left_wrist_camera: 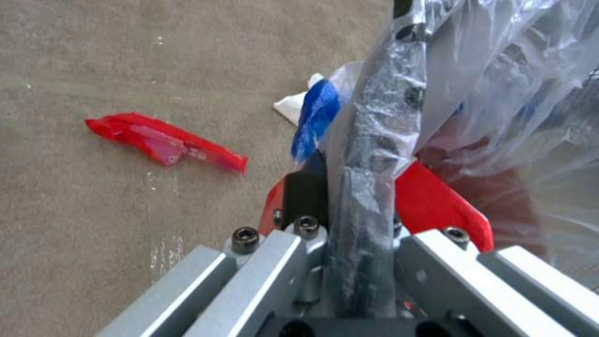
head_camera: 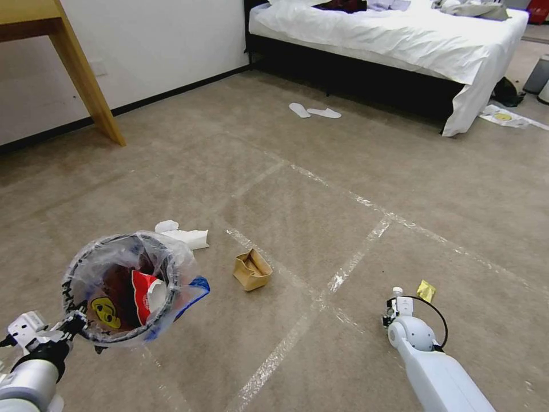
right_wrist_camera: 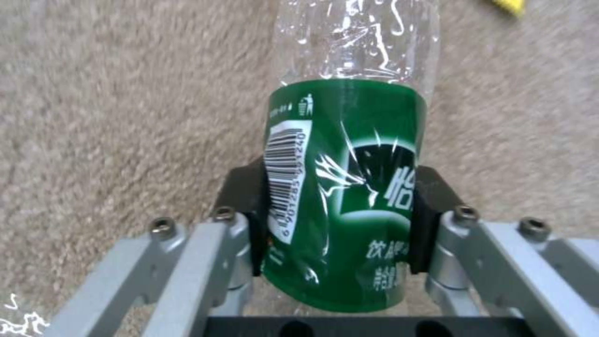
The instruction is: Pick up the trash bin and place the garbage on the floor into it.
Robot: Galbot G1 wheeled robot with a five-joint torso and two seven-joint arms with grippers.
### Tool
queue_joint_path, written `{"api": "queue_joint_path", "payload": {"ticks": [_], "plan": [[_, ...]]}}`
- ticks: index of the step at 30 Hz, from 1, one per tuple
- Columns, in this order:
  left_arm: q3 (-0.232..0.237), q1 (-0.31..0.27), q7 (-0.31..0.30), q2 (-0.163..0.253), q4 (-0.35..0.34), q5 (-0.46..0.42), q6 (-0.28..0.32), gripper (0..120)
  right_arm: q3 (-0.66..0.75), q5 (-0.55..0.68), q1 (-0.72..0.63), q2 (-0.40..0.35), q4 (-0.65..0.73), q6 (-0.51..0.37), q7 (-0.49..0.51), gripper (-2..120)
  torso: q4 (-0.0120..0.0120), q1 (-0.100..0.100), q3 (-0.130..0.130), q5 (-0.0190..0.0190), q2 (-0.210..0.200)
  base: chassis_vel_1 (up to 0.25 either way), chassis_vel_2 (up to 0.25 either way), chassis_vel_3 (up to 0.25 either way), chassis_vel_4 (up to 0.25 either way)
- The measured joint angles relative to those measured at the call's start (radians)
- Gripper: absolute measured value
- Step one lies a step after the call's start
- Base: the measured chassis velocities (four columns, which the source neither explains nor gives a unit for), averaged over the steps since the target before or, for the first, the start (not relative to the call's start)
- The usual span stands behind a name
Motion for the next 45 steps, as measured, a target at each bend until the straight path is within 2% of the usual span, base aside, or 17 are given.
{"api": "queue_joint_path", "payload": {"ticks": [5, 10, 12, 13, 14, 15, 16, 18, 22, 24, 31, 33, 37, 39, 40, 42, 45], "plan": [[0.003, 0.002, 0.0, -0.002, 0.002, 0.0, 0.0, 0, 0.018, 0.003, -0.029, -0.014, 0.061, 0.0, 0.008, 24, 0.0002, 0.0, 0.0, 0.0, 0.0, 0.0, 0.0, 0.0, 0.0], [0.003, 0.008, 0.0, -0.005, -0.006, 0.0, 0.0, 0, 0.033, 0.013, -0.056, -0.023, 0.122, 0.009, 0.014, 23, 0.0006, 0.0, 0.0, -0.0001, 0.0, 0.0, 0.0, 0.0, 0.0], [0.006, 0.015, 0.0, -0.006, -0.021, -0.002, 0.001, 0, 0.04, 0.052, -0.089, -0.039, 0.211, 0.075, -0.005, 23, 0.0002, 0.0, 0.0, -0.0002, 0.0, 0.0, 0.0, 0.0, 0.0], [0.006, 0.015, 0.0, -0.006, -0.021, -0.002, 0.001, 0, 0.04, 0.052, -0.089, -0.039, 0.211, 0.075, -0.005, 23, 0.0002, 0.0, 0.0, -0.0002, 0.0, 0.0, 0.0, 0.0, 0.0], [0.008, 0.017, 0.0, -0.007, -0.027, -0.003, 0.002, 0, 0.038, 0.071, -0.1, -0.045, 0.253, 0.121, -0.026, 23, 0.0001, 0.0, 0.0, -0.0002, 0.0, 0.0, 0.0, 0.0, 0.0], [0.013, 0.021, 0.0, -0.007, -0.04, -0.007, 0.004, 0, 0.031, 0.095, -0.118, -0.056, 0.329, 0.218, -0.086, 23, 0.0003, 0.0, 0.0, -0.0003, 0.0, 0.0, 0.0, 0.0, 0.0], [0.013, 0.021, 0.0, -0.007, -0.04, -0.007, 0.004, 0, 0.031, 0.095, -0.118, -0.056, 0.329, 0.218, -0.086, 23, 0.0003, 0.0, 0.0, -0.0003, 0.0, 0.0, 0.0, 0.0, 0.0], [0.02, 0.025, -0.004, -0.007, -0.054, -0.01, 0.008, 0, 0.006, 0.117, -0.13, -0.072, 0.438, 0.355, -0.162, 23, 0.0004, 0.0, 0.0, 0.0, 0.0, 0.0, 0.0, 0.0, 0.0], [0.023, 0.026, -0.006, -0.007, -0.059, -0.01, 0.009, 0, -0.008, 0.128, -0.13, -0.08, 0.48, 0.391, -0.184, 23, 0.0004, 0.0, 0.0, -0.0002, 0.0, 0.0, 0.0, 0.0, 0.0], [0.047, 0.035, -0.014, -0.006, -0.087, -0.013, 0.02, 0, -0.123, 0.235, -0.076, -0.121, 0.694, 0.476, -0.218, 23, 0.0005, 0.0, 0.0, -0.0004, 0.0, 0.0, 0.0, 0.0, 0.0], [0.066, 0.043, -0.023, -0.004, -0.11, -0.021, 0.028, 0, -0.258, 0.346, 0.021, -0.159, 0.855, 0.507, -0.219, 23, 0.001, 0.0, 0.0, -0.0008, 0.0, 0.0, 0.0, 0.0, 0.0], [0.092, 0.049, -0.038, 0.006, -0.136, -0.048, 0.041, 0, -0.426, 0.464, 0.18, -0.215, 0.942, 0.56, -0.257, 23, 0.0004, 0.0, 0.0, -0.0002, 0.0, 0.0, 0.0, 0.0, 0.0], [0.126, 0.052, -0.046, 0.012, -0.145, -0.055, 0.051, 0, -0.557, 0.535, 0.309, -0.226, 0.948, 0.595, -0.274, 23, 0.0006, 0.0, 0.0, -0.0002, 0.0, 0.0, 0.0, 0.0, 0.0], [0.148, 0.039, -0.052, 0.02, -0.143, -0.055, 0.057, 0, -0.692, 0.595, 0.409, -0.182, 0.948, 0.58, -0.239, 23, 0.0004, 0.0, 0.0, -0.0001, 0.0, 0.0, 0.0, 0.0, 0.0], [0.148, 0.039, -0.052, 0.02, -0.143, -0.055, 0.057, 0, -0.692, 0.595, 0.409, -0.182, 0.948, 0.58, -0.239, 23, 0.0004, 0.0, 0.0, -0.0001, 0.0, 0.0, 0.0, 0.0, 0.0], [0.153, 0.029, -0.057, 0.024, -0.129, -0.056, 0.061, 0, -0.831, 0.645, 0.487, -0.097, 0.93, 0.539, -0.187, 23, 0.0006, 0.0, 0.0, -0.0005, 0.0, 0.0, 0.0, 0.0, 0.0], [0.155, 0.029, -0.057, 0.026, -0.126, -0.056, 0.061, 0, -0.864, 0.654, 0.504, -0.076, 0.922, 0.532, -0.176, 23, 0.0008, 0.0, 0.0, -0.0004, 0.0, 0.0, 0.0, 0.0, 0.0]]}}
